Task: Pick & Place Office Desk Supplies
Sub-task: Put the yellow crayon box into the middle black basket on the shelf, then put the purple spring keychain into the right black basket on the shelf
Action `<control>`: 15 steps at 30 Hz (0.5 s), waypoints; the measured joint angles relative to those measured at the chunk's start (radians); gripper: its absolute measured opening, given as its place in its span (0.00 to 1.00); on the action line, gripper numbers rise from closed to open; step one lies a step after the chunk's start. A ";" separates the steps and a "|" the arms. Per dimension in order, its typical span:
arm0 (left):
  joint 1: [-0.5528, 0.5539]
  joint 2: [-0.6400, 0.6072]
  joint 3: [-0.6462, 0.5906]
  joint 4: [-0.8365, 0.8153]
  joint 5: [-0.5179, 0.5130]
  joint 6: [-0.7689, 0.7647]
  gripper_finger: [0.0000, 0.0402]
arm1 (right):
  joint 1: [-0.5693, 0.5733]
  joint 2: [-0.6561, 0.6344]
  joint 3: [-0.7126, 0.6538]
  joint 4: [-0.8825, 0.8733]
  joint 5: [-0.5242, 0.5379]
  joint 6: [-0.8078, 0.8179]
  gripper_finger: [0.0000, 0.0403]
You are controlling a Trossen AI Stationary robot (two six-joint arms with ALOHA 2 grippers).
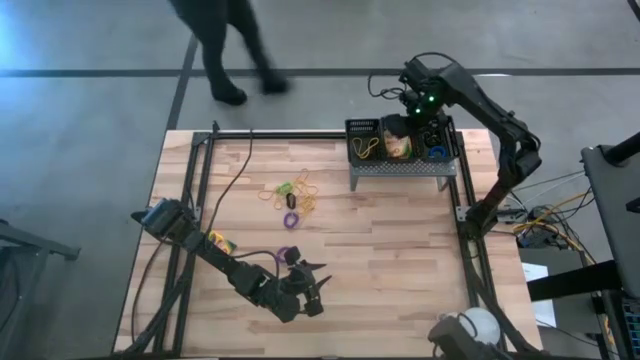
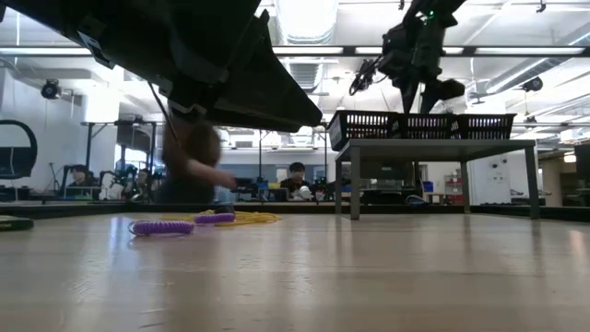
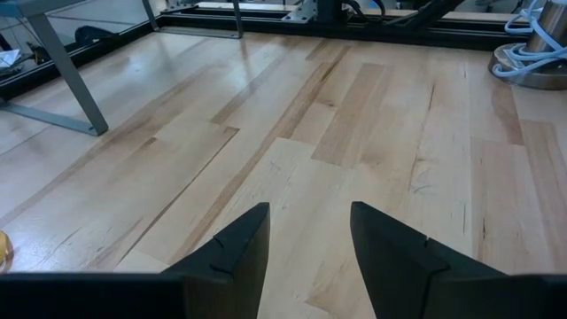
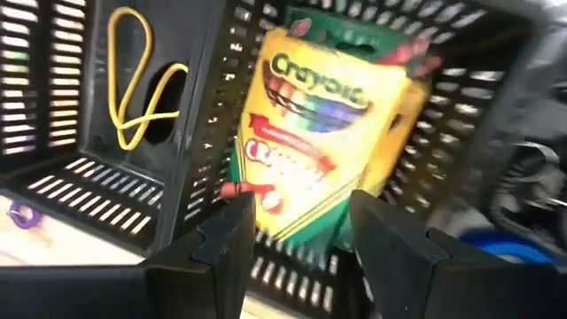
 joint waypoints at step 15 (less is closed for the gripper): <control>0.001 0.000 0.000 0.000 0.000 -0.003 0.40 | 0.475 -0.251 0.157 -0.017 0.404 -0.215 0.39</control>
